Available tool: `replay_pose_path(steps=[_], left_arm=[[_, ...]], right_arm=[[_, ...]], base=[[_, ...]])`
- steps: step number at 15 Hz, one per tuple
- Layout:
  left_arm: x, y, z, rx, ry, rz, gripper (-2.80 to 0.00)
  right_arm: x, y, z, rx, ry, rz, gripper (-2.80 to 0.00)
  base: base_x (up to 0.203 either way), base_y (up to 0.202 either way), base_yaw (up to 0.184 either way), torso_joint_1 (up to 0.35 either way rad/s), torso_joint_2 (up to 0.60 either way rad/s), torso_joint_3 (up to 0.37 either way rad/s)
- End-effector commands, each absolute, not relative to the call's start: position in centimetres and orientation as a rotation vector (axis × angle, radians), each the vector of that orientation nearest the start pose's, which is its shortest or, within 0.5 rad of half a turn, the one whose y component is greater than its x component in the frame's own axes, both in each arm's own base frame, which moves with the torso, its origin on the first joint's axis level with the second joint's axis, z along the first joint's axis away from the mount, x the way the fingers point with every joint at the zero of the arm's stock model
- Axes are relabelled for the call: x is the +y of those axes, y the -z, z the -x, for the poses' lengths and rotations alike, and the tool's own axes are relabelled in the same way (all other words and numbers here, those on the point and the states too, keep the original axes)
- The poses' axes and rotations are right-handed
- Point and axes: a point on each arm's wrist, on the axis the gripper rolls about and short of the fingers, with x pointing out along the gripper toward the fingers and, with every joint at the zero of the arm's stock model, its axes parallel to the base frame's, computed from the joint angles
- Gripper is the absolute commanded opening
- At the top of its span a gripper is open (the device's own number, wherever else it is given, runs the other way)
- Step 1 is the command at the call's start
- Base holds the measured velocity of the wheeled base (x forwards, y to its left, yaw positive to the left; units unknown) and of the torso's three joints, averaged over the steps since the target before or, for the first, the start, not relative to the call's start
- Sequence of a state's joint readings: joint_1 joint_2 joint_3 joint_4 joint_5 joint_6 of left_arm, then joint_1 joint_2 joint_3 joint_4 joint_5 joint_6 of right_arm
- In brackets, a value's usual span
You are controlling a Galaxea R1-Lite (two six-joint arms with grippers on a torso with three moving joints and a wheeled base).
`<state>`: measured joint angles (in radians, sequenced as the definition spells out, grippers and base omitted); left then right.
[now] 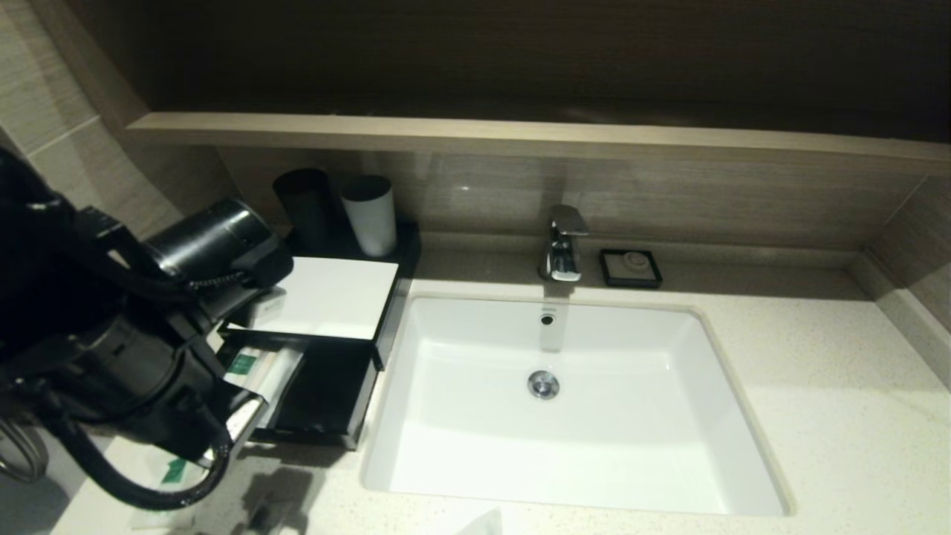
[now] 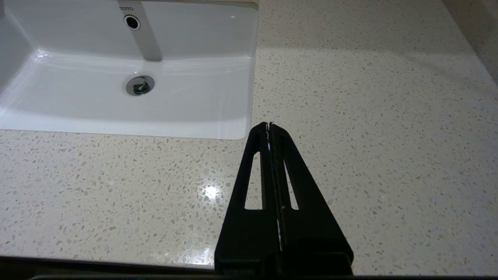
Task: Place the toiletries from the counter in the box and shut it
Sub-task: Pick up the bathroom toiletry
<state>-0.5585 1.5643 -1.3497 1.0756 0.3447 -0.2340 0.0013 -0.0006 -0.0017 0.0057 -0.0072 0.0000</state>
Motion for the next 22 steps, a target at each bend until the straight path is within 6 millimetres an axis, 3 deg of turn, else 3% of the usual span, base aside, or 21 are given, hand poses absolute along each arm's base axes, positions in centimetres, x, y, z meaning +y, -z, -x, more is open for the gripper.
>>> replay_pose_path(steps=[1, 4, 9, 15, 22], left_arm=[[-10.8, -23.0, -19.2, 1.212, 0.03, -0.36, -2.8], [-9.9, -22.9, -17.6, 1.238, 0.076, -0.33, -2.8], [-6.9, -22.9, -12.3, 1.202, 0.162, -0.244, -2.8], [-3.3, -20.2, -6.0, 1.152, 0.173, -0.089, -2.8], [-2.0, -16.5, -3.6, 1.241, 0.162, -0.029, -2.8]], right_arm=[[0.0, -7.5, 2.3, 0.005, 0.006, 0.0, -2.8], [0.0, -7.5, 2.3, 0.005, 0.006, 0.0, -2.8], [0.0, -7.5, 2.3, 0.005, 0.006, 0.0, -2.8], [0.0, -7.5, 2.3, 0.005, 0.006, 0.0, -2.8], [0.0, -7.5, 2.3, 0.005, 0.005, 0.0, -2.8]], base=[[0.0, 0.0, 0.0, 0.0, 0.0, 0.0], [0.0, 0.0, 0.0, 0.0, 0.0, 0.0], [0.0, 0.0, 0.0, 0.0, 0.0, 0.0], [0.0, 0.0, 0.0, 0.0, 0.0, 0.0], [0.0, 0.0, 0.0, 0.0, 0.0, 0.0]])
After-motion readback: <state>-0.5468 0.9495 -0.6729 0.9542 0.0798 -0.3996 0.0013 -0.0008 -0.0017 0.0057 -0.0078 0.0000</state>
